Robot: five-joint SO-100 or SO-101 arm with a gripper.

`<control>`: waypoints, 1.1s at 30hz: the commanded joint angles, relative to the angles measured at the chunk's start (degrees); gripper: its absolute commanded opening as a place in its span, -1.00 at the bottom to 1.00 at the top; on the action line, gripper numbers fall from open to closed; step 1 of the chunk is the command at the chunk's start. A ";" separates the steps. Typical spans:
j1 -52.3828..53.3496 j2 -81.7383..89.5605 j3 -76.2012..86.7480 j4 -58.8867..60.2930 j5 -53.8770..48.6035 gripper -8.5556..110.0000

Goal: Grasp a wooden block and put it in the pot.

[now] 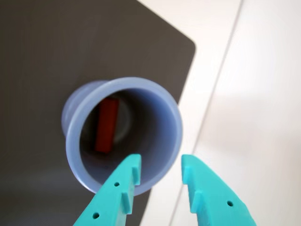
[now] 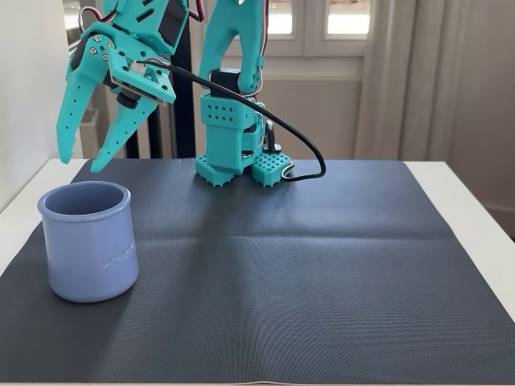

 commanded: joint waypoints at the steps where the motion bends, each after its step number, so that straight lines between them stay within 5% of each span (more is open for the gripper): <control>1: -0.35 2.37 -0.44 -0.44 -0.44 -0.86; 13: -6.42 10.90 2.11 0.00 -11.34 -0.86; 24: -16.44 38.94 22.06 0.00 -31.73 -0.85; 33: -21.71 58.01 40.96 0.00 -33.66 -0.85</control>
